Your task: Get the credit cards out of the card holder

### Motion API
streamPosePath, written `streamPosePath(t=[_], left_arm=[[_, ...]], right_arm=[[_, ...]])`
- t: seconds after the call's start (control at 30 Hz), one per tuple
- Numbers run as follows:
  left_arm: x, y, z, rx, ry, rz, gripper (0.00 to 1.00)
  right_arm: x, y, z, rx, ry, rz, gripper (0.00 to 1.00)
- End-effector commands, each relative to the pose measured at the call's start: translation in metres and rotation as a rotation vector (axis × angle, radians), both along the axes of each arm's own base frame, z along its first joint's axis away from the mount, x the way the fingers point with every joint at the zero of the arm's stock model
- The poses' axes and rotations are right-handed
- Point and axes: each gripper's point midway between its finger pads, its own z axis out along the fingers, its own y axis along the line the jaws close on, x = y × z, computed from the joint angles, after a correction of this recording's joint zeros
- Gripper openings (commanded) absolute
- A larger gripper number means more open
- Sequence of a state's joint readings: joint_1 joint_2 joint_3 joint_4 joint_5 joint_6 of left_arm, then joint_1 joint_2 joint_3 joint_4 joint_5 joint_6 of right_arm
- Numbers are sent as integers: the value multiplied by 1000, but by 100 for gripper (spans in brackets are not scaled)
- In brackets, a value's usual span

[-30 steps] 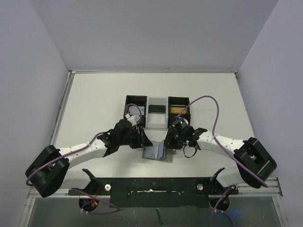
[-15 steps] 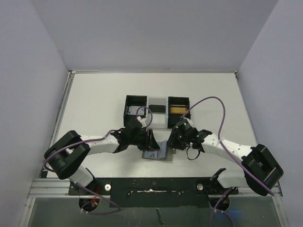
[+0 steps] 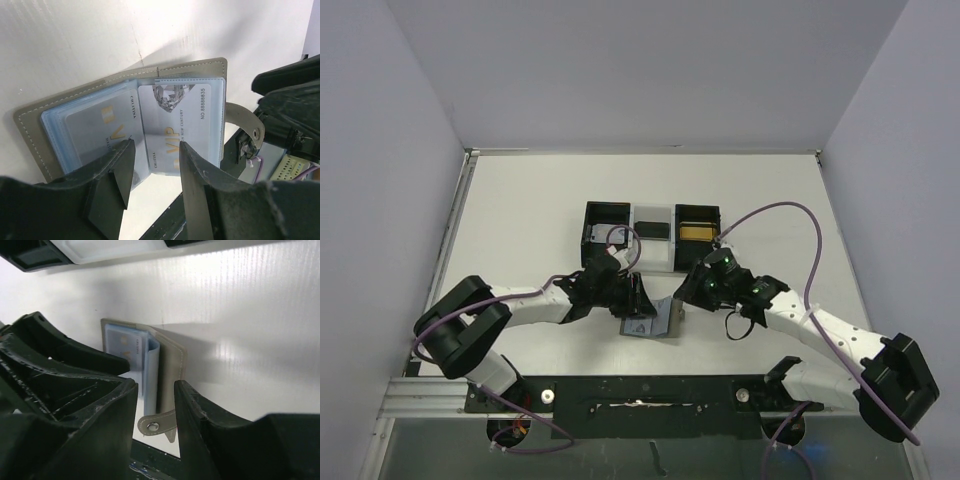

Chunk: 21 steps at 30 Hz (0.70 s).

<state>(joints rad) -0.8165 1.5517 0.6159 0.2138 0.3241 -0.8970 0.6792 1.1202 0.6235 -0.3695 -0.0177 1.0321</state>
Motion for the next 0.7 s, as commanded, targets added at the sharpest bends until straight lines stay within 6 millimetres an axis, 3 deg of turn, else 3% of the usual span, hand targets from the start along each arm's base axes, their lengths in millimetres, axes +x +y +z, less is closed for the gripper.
streamPosePath(t=[0.0, 0.23, 0.37, 0.5, 0.67], left_arm=[[7, -4, 18, -32, -63, 3, 39], [14, -2, 33, -43, -102, 35, 35], [19, 7, 40, -49, -108, 70, 24], [24, 23, 46, -55, -114, 136, 20], [23, 51, 38, -37, -102, 187, 20]], right_arm=[[20, 17, 48, 108, -119, -3, 37], [19, 56, 71, 279, -163, 132, 37], [24, 78, 64, 304, -125, 178, 30], [22, 86, 30, 230, -20, 199, 27], [2, 75, -19, 140, 95, 157, 27]])
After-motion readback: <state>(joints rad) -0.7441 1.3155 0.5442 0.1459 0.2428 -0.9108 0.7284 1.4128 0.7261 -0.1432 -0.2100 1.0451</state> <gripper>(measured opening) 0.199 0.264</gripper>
